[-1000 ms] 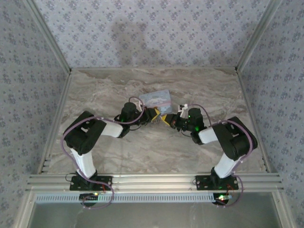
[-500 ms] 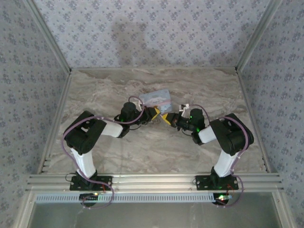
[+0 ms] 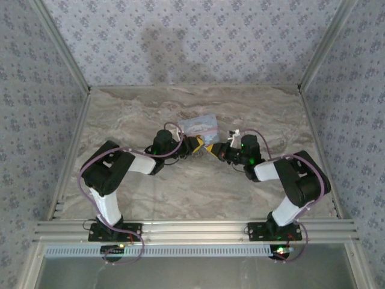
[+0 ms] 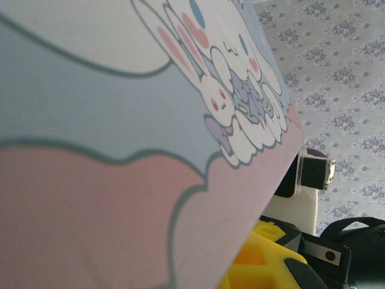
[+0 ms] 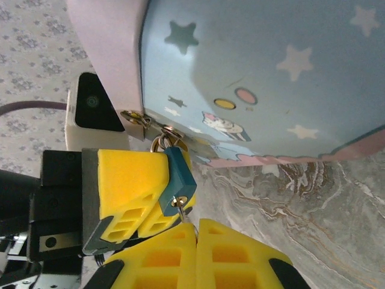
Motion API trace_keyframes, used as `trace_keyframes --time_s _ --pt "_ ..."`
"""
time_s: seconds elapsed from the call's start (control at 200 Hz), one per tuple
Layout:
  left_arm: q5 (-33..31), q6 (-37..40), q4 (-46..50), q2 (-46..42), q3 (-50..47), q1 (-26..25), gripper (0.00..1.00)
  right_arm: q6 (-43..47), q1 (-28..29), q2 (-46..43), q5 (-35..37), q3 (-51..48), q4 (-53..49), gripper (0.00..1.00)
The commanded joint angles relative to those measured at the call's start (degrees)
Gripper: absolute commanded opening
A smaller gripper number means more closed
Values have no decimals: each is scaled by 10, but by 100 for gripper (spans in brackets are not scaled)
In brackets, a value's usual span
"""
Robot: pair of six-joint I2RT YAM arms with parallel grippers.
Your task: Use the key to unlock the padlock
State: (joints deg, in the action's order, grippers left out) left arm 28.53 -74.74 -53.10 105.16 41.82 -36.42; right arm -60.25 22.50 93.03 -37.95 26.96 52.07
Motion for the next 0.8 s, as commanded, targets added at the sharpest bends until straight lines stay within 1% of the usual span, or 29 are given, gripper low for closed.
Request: trace_keyframes --time_s 0.0,0.07,0.18,0.225,0.36,0.5,0.655,0.794 --pt "61 -11 -59 -2 2 -20 0 38 27 -22 38 16 -23 0" --pt "60 -11 -63 -2 1 -21 0 21 34 -23 49 11 -7 0" --pt "62 -15 -72 0 0 -21 0 -12 44 -25 77 -6 47 0" --pt "61 -17 -75 1 -1 -21 0 -2 52 -31 93 -12 51 0" --pt "62 -21 -84 3 -2 -22 0 62 74 -49 125 -13 13 0" --pt "63 -21 -89 1 -4 -22 0 55 74 -32 116 -24 65 0" --pt "64 -23 -97 3 -4 -22 0 -28 72 3 97 -23 159 0" --pt "66 -24 -99 3 -4 -22 0 -41 64 6 95 -28 167 0"
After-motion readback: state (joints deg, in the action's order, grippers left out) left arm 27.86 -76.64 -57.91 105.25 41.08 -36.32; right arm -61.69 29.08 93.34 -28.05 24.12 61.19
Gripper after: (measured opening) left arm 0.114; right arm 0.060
